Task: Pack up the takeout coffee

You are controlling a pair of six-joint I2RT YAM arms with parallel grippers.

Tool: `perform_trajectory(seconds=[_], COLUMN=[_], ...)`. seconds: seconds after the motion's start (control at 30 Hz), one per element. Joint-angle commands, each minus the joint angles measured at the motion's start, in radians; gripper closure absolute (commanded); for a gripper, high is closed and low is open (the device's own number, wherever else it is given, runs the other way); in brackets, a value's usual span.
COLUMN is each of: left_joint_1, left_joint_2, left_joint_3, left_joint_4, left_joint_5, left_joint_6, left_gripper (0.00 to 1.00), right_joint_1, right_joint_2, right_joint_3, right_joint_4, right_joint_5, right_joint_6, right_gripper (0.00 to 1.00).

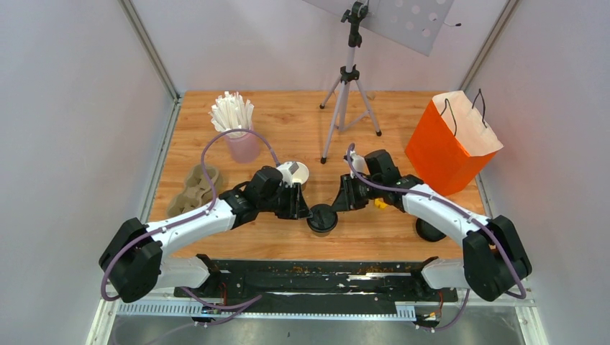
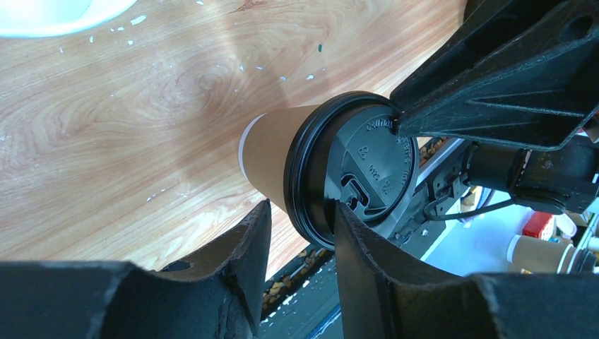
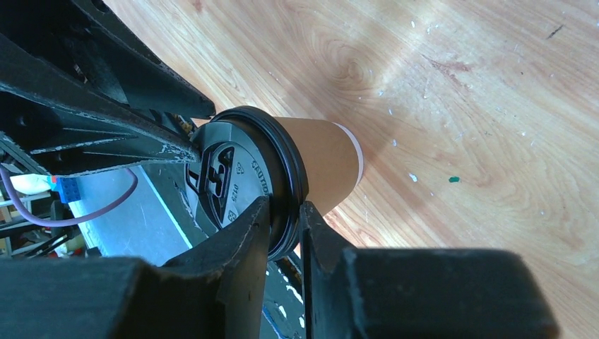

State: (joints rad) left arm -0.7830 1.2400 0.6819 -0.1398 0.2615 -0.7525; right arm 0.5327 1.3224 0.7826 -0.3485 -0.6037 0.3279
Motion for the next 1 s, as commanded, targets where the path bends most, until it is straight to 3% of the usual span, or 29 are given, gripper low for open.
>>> perform_trajectory(seconds=[0.0, 0.6, 0.8, 0.97], left_joint_1=[0.002, 0.001, 0.001, 0.001], left_joint_2=[0.017, 0.02, 0.008, 0.007], left_joint_3=[0.001, -0.092, -0.049, 0.038], left_joint_4=[-0.009, 0.021, 0.03, 0.018], left_joint_5=[-0.029, -0.036, -0.012, 0.016], left_joint_6=[0.024, -0.006, -0.008, 0.0], left_gripper=[0.55, 0.58, 0.58, 0.49], right_joint_1=[-0.007, -0.047, -0.048, -0.048], right_joint_2=[-0.013, -0.068, -0.134, -0.181], right_joint_3=[-0.054, -0.366, -0.222, -0.05], right_joint_4=[0.066, 0.425, 0.253, 0.059], right_joint_5=[-0.018, -0.047, -0.038, 0.001], right_joint_6=[0.001, 0.115, 0.074, 0.036], right_gripper=[0.79, 0.8, 0.76, 0.63])
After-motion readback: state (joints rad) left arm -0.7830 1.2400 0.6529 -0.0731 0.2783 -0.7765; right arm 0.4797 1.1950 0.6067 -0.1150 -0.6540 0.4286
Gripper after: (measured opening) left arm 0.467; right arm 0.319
